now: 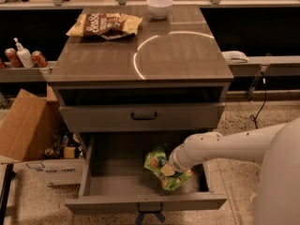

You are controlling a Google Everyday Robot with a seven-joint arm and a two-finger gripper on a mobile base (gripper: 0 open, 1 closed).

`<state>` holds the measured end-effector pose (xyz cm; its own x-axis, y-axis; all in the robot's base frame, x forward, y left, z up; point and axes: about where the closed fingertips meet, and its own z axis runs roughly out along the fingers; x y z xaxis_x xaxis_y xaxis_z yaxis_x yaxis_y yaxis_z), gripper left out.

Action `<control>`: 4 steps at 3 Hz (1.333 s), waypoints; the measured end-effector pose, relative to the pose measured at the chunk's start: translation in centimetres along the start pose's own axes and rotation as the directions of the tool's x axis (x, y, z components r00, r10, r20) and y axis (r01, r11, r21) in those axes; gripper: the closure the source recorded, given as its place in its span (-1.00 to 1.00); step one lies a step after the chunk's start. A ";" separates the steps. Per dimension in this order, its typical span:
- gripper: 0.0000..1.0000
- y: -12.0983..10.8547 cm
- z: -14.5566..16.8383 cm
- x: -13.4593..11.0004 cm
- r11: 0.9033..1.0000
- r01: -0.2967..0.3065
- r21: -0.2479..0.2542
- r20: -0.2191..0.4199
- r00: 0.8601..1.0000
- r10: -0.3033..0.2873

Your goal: Place green rice chip bag into middle drawer

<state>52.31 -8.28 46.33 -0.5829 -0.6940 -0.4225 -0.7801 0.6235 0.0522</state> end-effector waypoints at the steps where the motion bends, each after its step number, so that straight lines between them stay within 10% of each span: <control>1: 0.69 -1.0 1.2 -0.2 0.999 -0.037 0.016 0.049 0.998 0.036; 4: -0.72 -2.3 1.5 -0.6 0.997 -0.077 -0.012 0.151 0.985 0.078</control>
Offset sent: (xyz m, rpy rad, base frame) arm 0.0324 -0.0053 -0.0186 0.1559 -0.0675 -0.0929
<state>54.81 -8.75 45.10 -0.6008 -0.5810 -0.5490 -0.7356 0.6707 0.0952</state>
